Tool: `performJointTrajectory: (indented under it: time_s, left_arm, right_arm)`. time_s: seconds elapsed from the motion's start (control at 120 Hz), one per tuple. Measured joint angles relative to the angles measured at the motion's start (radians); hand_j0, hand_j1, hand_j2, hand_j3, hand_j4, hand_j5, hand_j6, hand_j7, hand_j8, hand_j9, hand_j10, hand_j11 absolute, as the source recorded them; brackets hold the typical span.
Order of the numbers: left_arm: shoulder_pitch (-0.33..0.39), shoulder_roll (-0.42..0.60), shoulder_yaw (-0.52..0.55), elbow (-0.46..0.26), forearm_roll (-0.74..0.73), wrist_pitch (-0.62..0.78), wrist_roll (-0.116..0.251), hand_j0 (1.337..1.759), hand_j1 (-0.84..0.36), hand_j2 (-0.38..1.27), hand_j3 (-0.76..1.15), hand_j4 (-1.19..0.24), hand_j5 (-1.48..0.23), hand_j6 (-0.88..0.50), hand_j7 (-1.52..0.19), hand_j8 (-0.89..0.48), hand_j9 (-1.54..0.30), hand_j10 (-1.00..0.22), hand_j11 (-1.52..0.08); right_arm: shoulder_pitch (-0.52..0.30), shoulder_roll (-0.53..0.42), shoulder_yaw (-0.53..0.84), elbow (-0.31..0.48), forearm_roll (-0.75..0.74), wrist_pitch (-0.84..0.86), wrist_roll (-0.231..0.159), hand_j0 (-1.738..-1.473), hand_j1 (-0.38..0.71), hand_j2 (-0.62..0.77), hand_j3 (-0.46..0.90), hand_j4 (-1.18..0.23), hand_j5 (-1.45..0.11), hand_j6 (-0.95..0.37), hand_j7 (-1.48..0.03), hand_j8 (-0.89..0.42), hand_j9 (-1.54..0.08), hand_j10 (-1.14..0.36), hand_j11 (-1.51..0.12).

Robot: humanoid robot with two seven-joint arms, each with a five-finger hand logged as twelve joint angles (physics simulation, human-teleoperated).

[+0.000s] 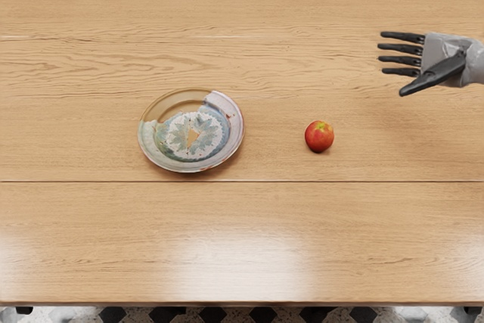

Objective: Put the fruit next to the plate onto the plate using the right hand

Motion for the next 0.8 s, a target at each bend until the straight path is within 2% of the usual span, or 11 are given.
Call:
performJointTrajectory:
  time_s: [0.167,0.267,0.408,0.483,0.533,0.658,0.8]
  left_arm:
    - [0.0,0.0,0.0,0.0,0.0,0.0,0.0,1.658,0.07,0.05,0.0,-0.23,-0.3,-0.23,-0.3,-0.23,-0.3,-0.23,-0.3]
    - [0.0,0.0,0.0,0.0,0.0,0.0,0.0,1.658,0.07,0.05,0.0,-0.23,-0.3,-0.23,-0.3,-0.23,-0.3,-0.23,-0.3]
    - [0.0,0.0,0.0,0.0,0.0,0.0,0.0,1.658,0.07,0.05,0.0,-0.23,-0.3,-0.23,-0.3,-0.23,-0.3,-0.23,-0.3]
    - [0.0,0.0,0.0,0.0,0.0,0.0,0.0,1.658,0.07,0.05,0.0,-0.23,-0.3,-0.23,-0.3,-0.23,-0.3,-0.23,-0.3]
    - [0.0,0.0,0.0,0.0,0.0,0.0,0.0,1.658,0.07,0.05,0.0,-0.23,-0.3,-0.23,-0.3,-0.23,-0.3,-0.23,-0.3]
    - [0.0,0.0,0.0,0.0,0.0,0.0,0.0,1.658,0.07,0.05,0.0,-0.23,-0.3,-0.23,-0.3,-0.23,-0.3,-0.23,-0.3]
    - [0.0,0.0,0.0,0.0,0.0,0.0,0.0,1.658,0.07,0.05,0.0,-0.23,-0.3,-0.23,-0.3,-0.23,-0.3,-0.23,-0.3]
  right_arm:
    - [0.011,-0.029,0.004,0.025,-0.016,0.0,-0.002,-1.658,-0.31,-0.01,0.0,-0.03,-0.05,-0.03,-0.05,-0.03,-0.05,-0.03,-0.05]
    - [0.05,-0.038,0.006,0.081,-0.058,0.0,0.0,-1.658,-0.31,-0.01,0.0,-0.03,-0.05,-0.03,-0.05,-0.03,-0.05,-0.03,-0.05]
    - [0.097,-0.118,0.06,0.333,-0.351,-0.002,0.001,-1.658,-0.31,-0.01,0.0,-0.04,-0.05,-0.04,-0.05,-0.04,-0.05,-0.04,-0.05]
    - [0.104,-0.137,0.073,0.454,-0.514,-0.094,-0.005,-1.658,-0.31,-0.01,0.0,-0.04,-0.05,-0.04,-0.05,-0.04,-0.05,-0.04,-0.05]
    - [0.103,-0.145,0.072,0.529,-0.589,-0.196,-0.025,-1.658,-0.31,-0.01,0.0,-0.04,-0.05,-0.04,-0.05,-0.04,-0.05,-0.04,-0.05]
    - [0.109,-0.138,0.036,0.675,-0.686,-0.405,-0.109,-1.658,-0.31,-0.01,0.0,-0.04,-0.05,-0.04,-0.05,-0.04,-0.05,-0.04,-0.05]
    - [0.132,-0.104,-0.043,0.753,-0.725,-0.569,-0.221,-1.658,-0.31,-0.01,0.0,-0.04,-0.05,-0.04,-0.05,-0.04,-0.05,-0.04,-0.05]
